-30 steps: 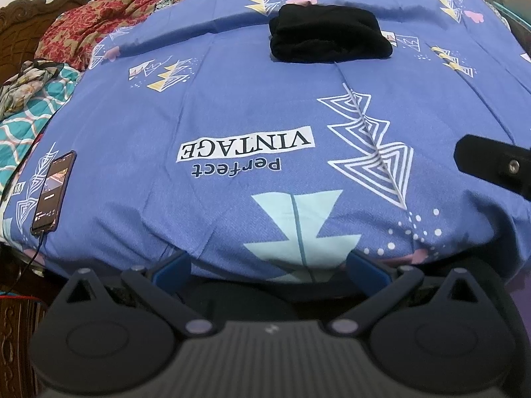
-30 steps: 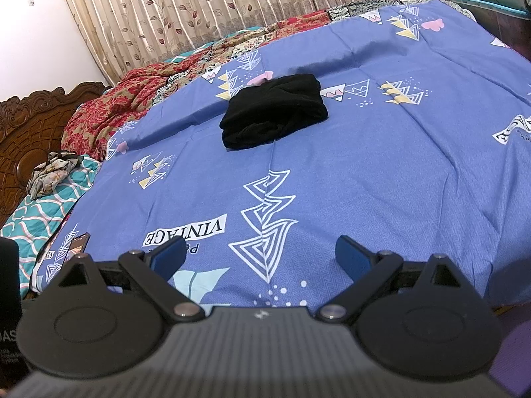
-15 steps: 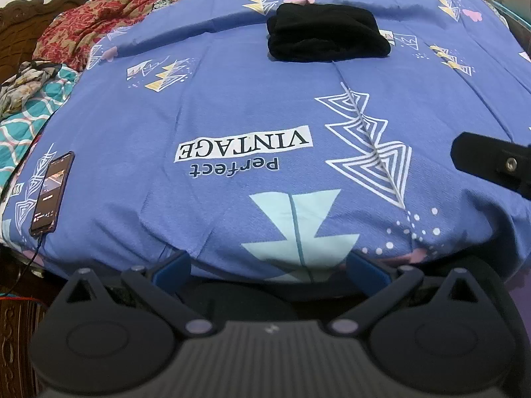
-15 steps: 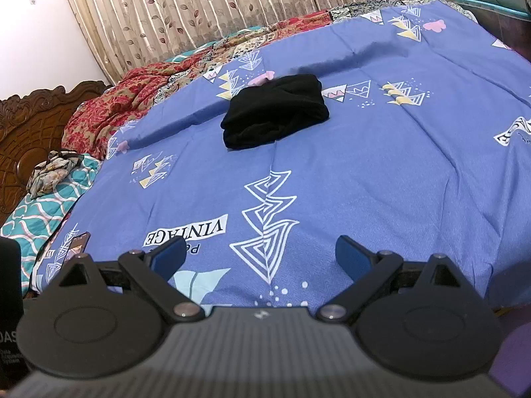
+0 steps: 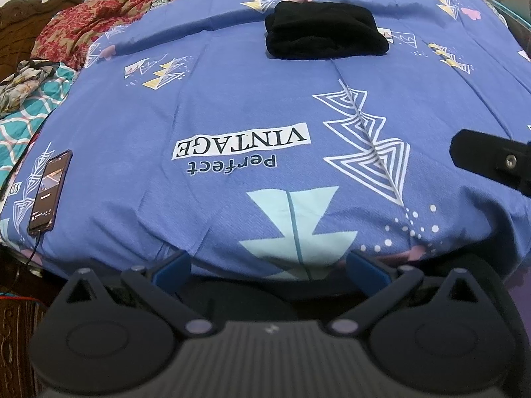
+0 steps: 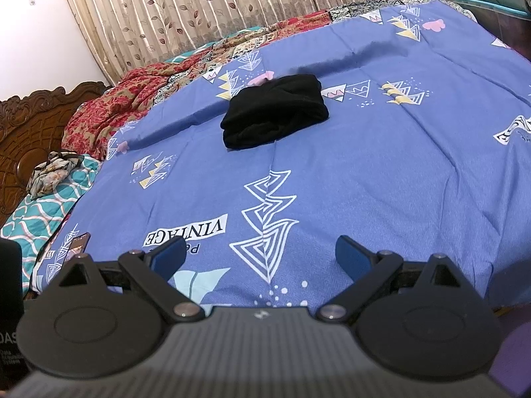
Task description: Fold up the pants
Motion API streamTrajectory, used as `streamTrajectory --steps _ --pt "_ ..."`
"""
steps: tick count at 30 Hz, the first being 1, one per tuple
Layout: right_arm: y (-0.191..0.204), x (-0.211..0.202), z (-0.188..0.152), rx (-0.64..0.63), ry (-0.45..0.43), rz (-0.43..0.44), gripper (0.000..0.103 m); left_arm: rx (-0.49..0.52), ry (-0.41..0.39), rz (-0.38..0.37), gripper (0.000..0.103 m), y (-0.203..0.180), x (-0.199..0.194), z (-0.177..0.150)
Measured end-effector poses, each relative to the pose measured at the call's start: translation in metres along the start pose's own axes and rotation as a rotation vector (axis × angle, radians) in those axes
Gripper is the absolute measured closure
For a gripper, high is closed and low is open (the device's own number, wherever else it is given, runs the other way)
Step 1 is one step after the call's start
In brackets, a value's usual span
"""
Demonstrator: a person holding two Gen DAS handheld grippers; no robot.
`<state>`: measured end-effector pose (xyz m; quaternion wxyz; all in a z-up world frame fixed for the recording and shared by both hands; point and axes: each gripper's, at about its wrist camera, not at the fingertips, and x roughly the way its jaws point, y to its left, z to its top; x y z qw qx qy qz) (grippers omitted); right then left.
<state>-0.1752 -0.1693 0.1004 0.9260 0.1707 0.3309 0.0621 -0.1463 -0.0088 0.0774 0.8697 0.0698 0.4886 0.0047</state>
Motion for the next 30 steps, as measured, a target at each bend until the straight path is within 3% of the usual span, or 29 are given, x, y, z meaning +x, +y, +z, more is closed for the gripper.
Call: streamTrajectory --steps 23,30 --pt "-0.0007 0.0013 -0.0008 0.008 0.001 -0.005 0.005 -0.008 0.000 0.005 0.000 0.0046 0.0034 0.0000" --pt "-0.0001 -0.0002 -0.0004 -0.009 -0.036 -0.021 0.005 0.007 -0.026 -0.009 0.000 0.0009 0.0028 0.0005"
